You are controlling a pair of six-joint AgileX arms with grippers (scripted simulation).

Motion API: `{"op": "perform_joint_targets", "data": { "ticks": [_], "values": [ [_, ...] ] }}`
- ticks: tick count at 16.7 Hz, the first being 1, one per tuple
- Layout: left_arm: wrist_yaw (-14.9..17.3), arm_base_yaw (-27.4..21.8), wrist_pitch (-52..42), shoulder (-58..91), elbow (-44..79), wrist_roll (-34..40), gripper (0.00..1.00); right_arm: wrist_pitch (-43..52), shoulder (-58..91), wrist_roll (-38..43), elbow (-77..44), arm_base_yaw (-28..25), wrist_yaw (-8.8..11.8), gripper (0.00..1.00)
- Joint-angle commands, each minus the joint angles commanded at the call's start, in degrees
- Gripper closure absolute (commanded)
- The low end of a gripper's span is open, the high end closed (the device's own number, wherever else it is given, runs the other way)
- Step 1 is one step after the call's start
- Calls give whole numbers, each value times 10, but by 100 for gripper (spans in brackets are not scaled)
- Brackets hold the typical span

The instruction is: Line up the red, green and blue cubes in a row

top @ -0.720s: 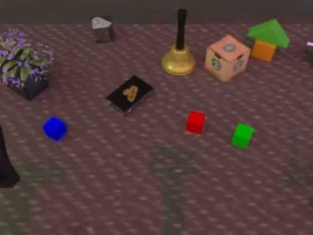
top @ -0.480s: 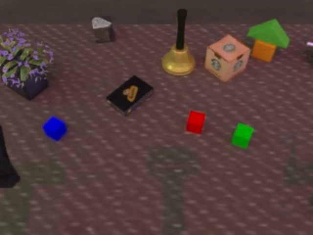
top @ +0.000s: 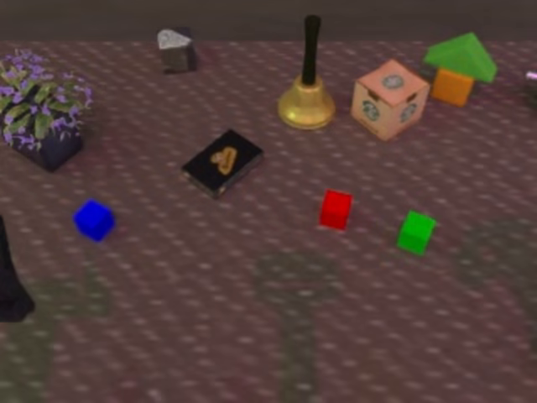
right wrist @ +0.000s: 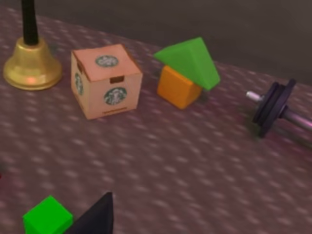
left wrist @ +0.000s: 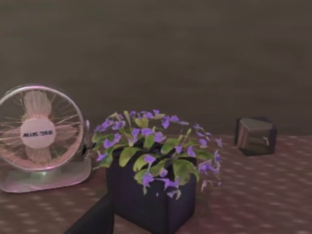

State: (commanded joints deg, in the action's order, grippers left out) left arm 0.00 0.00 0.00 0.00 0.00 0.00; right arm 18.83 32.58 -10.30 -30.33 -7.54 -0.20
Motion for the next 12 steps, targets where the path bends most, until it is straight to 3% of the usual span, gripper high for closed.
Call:
{"op": "perform_joint_targets", "data": {
  "ticks": [12],
  "values": [
    [0,0,0,0,0,0,0,432,793,-227,-687,-167,3,0]
  ]
}}
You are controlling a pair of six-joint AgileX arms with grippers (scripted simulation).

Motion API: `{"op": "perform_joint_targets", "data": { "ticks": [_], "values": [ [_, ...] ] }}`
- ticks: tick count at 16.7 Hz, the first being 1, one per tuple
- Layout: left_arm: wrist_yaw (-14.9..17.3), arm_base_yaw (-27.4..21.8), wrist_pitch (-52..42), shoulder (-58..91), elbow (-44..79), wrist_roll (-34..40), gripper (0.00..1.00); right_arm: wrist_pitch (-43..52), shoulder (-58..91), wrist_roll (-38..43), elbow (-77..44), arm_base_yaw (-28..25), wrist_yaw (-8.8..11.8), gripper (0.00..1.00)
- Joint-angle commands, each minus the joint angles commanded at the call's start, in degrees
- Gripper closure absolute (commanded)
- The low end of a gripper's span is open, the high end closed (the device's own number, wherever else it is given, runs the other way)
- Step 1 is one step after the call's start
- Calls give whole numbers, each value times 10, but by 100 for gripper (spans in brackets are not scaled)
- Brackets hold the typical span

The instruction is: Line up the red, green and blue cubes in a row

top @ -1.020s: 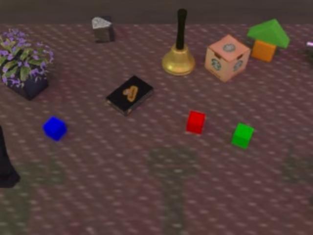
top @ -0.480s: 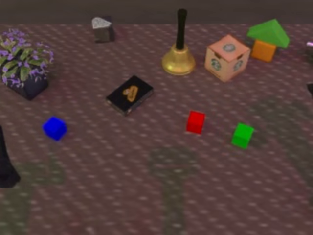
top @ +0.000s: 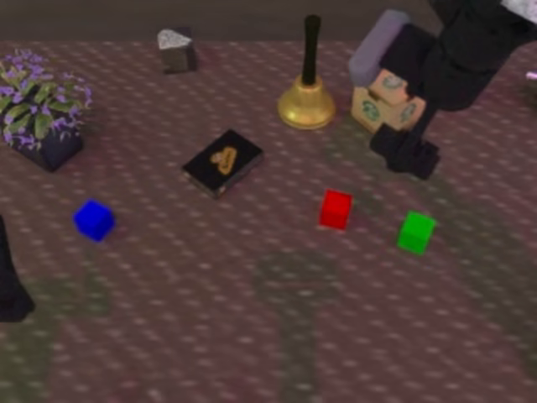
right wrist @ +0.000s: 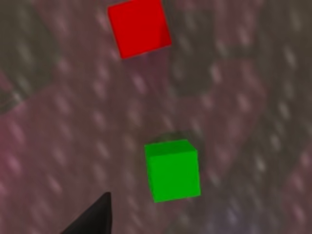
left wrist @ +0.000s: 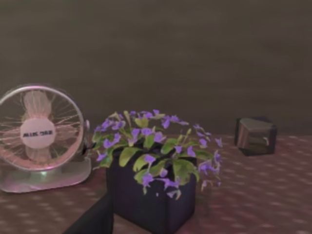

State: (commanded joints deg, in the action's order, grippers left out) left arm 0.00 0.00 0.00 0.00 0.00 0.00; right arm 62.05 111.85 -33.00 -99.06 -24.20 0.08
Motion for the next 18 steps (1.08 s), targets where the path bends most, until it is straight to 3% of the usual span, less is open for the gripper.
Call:
{"op": "perform_joint_targets", "data": {
  "ticks": [4,8,15,18],
  "values": [
    [0,0,0,0,0,0,0,94,191,-55,-179,-39,-2,0],
    [0,0,0,0,0,0,0,140,289,-86,-282,-61,-4,0],
    [0,0,0,0,0,0,0,144,302,-90,-294,-62,-4,0],
    [0,0,0,0,0,0,0,103,311,-91,-259,-64,-4,0]
  ]
}}
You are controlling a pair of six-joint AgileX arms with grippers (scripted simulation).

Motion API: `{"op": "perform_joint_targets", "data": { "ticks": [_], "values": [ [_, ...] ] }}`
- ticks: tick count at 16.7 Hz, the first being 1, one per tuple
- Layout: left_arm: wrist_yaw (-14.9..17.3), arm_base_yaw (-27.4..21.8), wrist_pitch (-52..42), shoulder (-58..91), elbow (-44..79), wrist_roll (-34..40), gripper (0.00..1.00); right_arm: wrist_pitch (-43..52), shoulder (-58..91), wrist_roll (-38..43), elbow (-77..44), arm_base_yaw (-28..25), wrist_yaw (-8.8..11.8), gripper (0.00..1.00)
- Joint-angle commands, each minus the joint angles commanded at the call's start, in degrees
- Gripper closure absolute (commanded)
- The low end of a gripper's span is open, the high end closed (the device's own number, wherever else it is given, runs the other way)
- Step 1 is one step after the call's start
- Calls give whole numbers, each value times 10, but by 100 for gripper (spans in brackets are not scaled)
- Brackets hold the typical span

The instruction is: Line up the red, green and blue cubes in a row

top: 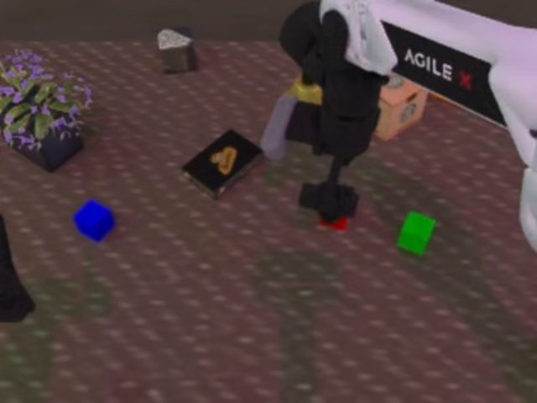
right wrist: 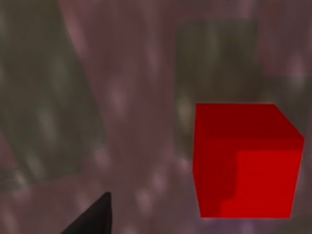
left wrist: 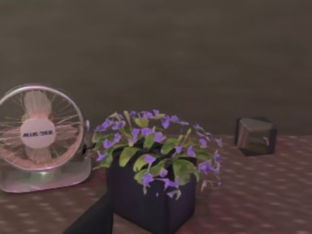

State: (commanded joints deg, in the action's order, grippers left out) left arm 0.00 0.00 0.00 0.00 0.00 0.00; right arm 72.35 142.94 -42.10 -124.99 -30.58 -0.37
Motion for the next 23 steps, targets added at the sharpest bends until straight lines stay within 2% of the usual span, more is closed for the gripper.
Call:
{"op": "perform_joint_targets", "data": {
  "ticks": [5,10,23],
  "values": [
    [0,0,0,0,0,0,0,-117,27,2,84,-1,0,0],
    [0,0,0,0,0,0,0,-129,31,2,94,-1,0,0],
    [0,0,0,0,0,0,0,-129,31,2,94,-1,0,98]
  ]
}}
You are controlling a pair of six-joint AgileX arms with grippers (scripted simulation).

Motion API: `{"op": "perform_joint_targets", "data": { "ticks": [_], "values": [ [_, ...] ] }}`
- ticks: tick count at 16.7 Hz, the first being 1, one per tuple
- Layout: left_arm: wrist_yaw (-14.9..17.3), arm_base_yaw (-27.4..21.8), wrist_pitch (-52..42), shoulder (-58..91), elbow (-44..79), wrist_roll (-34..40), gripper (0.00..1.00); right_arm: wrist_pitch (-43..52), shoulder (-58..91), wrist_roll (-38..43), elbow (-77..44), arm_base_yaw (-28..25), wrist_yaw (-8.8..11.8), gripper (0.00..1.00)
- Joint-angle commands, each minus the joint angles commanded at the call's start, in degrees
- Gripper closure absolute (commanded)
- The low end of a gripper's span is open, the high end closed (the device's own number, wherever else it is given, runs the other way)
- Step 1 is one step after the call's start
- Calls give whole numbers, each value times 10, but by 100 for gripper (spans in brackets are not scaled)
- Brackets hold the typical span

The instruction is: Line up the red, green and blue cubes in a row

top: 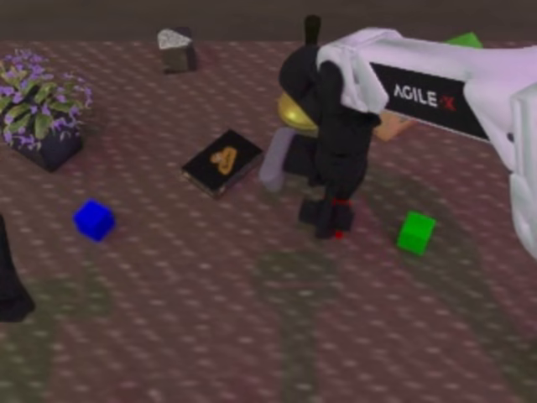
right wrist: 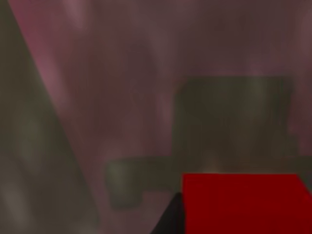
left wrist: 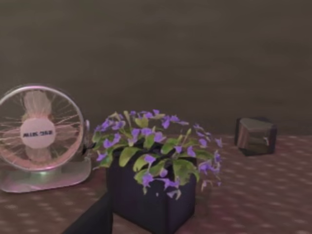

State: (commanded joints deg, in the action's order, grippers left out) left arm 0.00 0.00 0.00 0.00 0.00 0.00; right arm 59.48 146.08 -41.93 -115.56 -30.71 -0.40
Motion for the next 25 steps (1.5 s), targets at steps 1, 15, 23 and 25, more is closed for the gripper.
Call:
{"op": "perform_joint_targets", "data": {
  "ticks": [1,15,23,25],
  "values": [
    [0,0,0,0,0,0,0,0,0,0,0,0,0,100],
    [0,0,0,0,0,0,0,103,-41,10,-68,-3,9,100],
    [0,0,0,0,0,0,0,150,-51,10,-107,-4,9,100],
    [0,0,0,0,0,0,0,157,-47,12,-120,-23,9,100]
  ]
}}
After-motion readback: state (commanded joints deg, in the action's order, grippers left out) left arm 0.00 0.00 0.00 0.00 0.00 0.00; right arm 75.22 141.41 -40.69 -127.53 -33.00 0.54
